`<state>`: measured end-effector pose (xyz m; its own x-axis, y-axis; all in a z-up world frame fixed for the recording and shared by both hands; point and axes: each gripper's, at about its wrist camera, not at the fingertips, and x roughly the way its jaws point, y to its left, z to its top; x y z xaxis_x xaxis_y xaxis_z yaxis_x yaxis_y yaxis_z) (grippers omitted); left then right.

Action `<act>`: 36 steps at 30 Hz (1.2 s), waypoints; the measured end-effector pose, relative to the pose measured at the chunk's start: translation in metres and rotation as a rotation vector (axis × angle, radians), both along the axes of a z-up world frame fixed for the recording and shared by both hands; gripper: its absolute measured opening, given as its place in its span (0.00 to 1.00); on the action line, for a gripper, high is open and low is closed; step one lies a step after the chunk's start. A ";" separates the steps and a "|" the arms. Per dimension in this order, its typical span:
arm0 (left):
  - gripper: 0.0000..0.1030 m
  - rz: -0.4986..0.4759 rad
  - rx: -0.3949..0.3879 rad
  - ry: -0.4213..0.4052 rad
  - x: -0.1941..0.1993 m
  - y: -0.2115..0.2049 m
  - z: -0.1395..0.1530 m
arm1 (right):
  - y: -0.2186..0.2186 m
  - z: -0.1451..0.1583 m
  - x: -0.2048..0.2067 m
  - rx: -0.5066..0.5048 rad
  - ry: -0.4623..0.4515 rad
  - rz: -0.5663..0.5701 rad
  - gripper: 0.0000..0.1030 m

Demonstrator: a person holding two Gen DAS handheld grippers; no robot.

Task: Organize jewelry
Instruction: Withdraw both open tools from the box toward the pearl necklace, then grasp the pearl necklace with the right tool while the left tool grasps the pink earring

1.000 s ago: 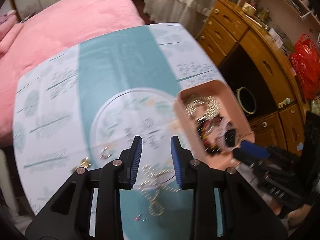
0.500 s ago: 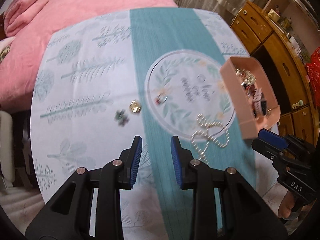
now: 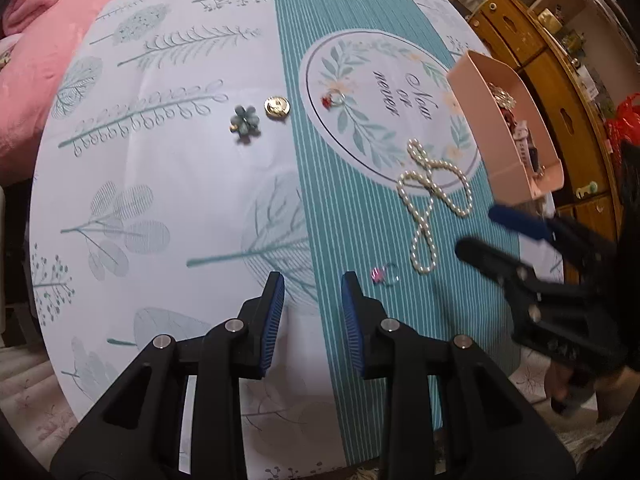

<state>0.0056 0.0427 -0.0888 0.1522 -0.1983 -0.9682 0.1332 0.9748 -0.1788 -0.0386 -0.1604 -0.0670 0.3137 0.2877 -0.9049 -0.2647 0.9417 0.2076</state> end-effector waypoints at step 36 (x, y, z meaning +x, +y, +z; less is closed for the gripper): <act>0.26 -0.059 -0.063 0.018 -0.001 -0.045 -0.021 | -0.002 -0.021 -0.009 -0.067 -0.025 0.038 0.09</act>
<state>0.0042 -0.0026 -0.1095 0.1209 -0.2672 -0.9560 0.1858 0.9522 -0.2426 -0.0471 -0.1625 -0.0878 0.3264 0.2391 -0.9145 -0.3048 0.9424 0.1376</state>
